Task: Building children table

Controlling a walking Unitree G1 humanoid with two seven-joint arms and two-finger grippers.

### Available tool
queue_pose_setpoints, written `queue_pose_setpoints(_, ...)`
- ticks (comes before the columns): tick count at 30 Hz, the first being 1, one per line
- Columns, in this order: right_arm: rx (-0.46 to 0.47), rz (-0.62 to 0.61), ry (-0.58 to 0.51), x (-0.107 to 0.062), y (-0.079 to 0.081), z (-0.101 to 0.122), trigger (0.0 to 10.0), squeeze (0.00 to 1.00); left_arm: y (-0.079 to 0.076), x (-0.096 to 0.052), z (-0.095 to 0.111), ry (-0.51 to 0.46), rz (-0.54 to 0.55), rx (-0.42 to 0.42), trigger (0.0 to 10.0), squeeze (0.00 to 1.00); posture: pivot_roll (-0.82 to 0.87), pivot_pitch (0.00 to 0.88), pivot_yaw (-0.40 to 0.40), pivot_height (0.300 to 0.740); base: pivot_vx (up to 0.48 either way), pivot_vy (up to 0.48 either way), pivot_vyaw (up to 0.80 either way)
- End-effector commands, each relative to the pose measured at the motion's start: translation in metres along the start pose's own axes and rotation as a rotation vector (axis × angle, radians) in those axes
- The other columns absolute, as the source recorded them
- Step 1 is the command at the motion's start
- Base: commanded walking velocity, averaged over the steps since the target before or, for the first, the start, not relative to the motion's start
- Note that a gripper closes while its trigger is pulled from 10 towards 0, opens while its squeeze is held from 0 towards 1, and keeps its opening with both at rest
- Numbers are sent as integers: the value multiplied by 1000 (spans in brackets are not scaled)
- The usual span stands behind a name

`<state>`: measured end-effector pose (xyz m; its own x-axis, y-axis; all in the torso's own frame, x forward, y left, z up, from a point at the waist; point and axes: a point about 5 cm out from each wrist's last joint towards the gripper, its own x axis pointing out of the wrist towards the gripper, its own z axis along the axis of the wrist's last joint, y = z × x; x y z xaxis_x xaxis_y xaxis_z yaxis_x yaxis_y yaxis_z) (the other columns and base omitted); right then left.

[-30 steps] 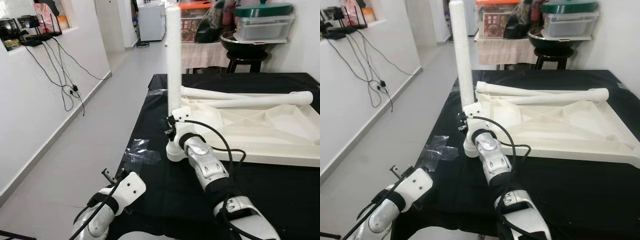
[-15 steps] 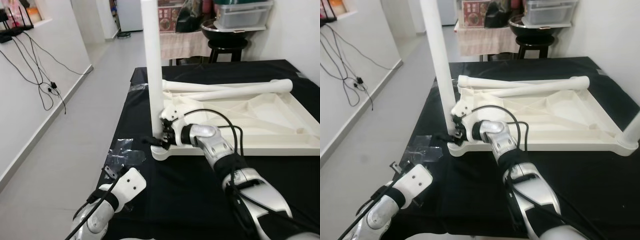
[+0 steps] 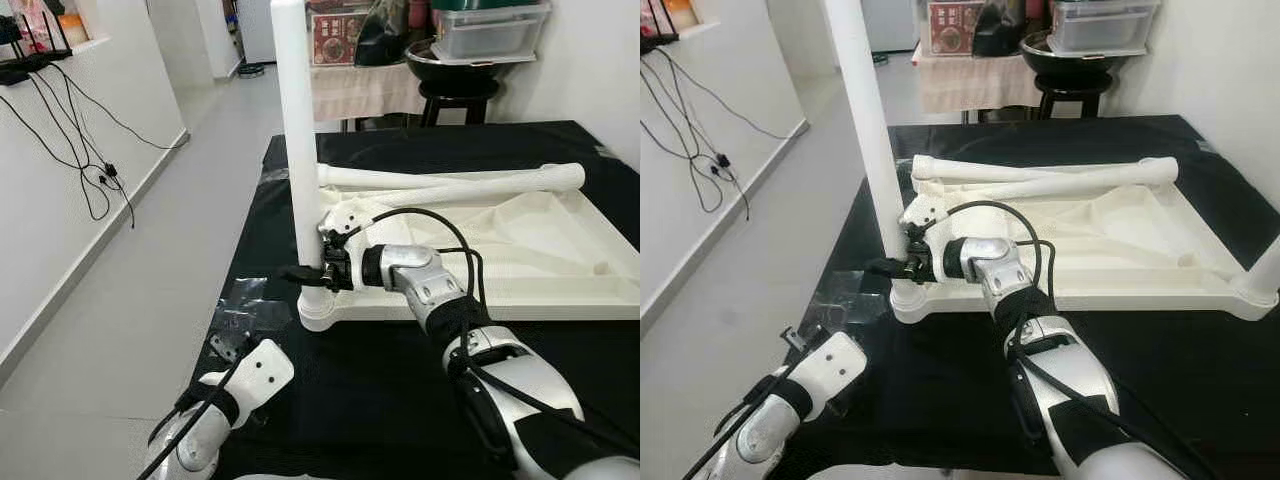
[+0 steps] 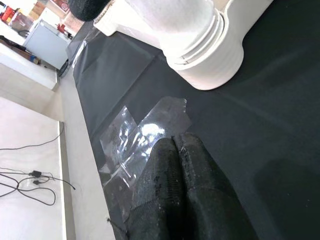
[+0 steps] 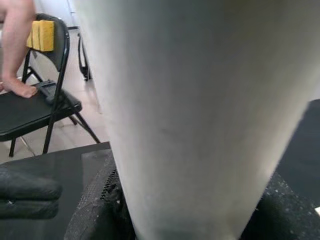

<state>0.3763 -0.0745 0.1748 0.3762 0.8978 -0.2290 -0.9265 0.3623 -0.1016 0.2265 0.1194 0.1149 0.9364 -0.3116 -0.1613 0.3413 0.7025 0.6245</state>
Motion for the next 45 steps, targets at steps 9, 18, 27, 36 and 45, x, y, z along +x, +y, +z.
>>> queue_pose_setpoints(9, 139, -741, -69, 2, 46, -37, 0, 0, 1, -3, -5, 24, 0, 8, 10000, 0, -111, 21, 46, 740, 0, 0, 0)
queue_pose_setpoints(18, 93, -657, -20, 11, 38, -33, 8863, 0, 0, 0, -5, 23, 0, 7, 10000, 0, -110, 18, 32, 740, 0, 0, 0)
queue_pose_setpoints(27, 77, -205, -145, 16, 35, 8, 10000, 1000, 0, 2, -5, 24, 1, 7, 10000, 0, -93, 13, 27, 740, 0, 0, 0)
queue_pose_setpoints(36, -15, 176, -80, 15, 28, 14, 10000, 0, 0, 3, -6, 25, 1, 9, 10000, 0, -70, 4, 23, 740, 0, 0, 0)
queue_pose_setpoints(45, 48, 251, -57, 19, 25, 16, 0, 0, 0, 4, -6, 25, 1, 10, 10000, 0, -53, 5, 14, 740, 0, 0, 0)
